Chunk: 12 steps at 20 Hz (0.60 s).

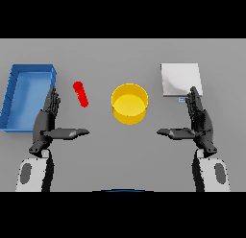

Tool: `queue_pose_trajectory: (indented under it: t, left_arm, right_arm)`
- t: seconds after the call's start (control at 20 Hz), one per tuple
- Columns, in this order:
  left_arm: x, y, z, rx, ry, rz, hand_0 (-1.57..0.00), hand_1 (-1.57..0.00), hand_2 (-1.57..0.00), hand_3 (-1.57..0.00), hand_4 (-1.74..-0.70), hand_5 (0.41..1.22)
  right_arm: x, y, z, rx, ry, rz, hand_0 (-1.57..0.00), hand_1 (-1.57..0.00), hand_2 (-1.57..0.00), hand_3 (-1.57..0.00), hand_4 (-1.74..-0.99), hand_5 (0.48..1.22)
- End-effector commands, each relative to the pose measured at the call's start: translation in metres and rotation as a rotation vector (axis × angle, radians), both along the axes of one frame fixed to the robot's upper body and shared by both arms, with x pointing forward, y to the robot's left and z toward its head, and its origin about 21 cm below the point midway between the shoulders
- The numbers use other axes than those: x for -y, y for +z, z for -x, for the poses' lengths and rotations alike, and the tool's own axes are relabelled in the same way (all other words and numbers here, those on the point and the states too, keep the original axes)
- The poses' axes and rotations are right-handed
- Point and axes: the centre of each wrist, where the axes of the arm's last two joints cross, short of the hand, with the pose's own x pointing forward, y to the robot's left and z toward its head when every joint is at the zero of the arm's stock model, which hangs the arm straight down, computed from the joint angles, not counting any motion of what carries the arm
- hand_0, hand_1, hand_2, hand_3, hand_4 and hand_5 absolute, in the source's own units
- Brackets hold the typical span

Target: Pick up the red beaker and tilt it to pour out 1 green nut into yellow bowl. Pick up the yellow bowl and place it on the metallic measuring scale.

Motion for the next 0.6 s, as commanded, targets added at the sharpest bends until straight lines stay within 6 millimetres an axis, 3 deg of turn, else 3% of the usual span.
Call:
queue_pose_trajectory:
  t: [0.0, 0.25, 0.35, 0.55]
  left_arm:
    - [-0.001, 0.000, 0.001, 0.001, 0.001, 0.000, 0.00, 0.00, 0.00, 0.00, -1.15, 0.599]
    - [-0.006, -0.001, 0.004, 0.002, -0.002, -0.001, 0.00, 0.00, 0.00, 0.00, -1.15, 0.599]
    - [-0.013, 0.007, 0.021, 0.037, -0.041, -0.103, 0.00, 0.00, 0.00, 0.00, -1.16, 0.599]
    - [-0.011, 0.017, 0.032, 0.010, -0.074, -0.164, 0.00, 0.00, 0.00, 0.00, -1.16, 0.600]
  right_arm:
    - [-0.001, 0.000, 0.000, 0.000, 0.000, -0.001, 0.00, 0.00, 0.00, 0.00, -1.167, 0.599]
    - [-0.009, 0.000, -0.003, 0.000, 0.004, -0.006, 0.00, 0.00, 0.00, 0.00, -1.167, 0.599]
    - [-0.010, 0.002, 0.012, 0.107, 0.008, 0.249, 0.00, 0.00, 0.00, 0.00, -1.163, 0.595]
    - [-0.017, 0.004, 0.021, 0.113, 0.001, 0.350, 0.00, 0.00, 0.00, 0.00, -1.162, 0.591]
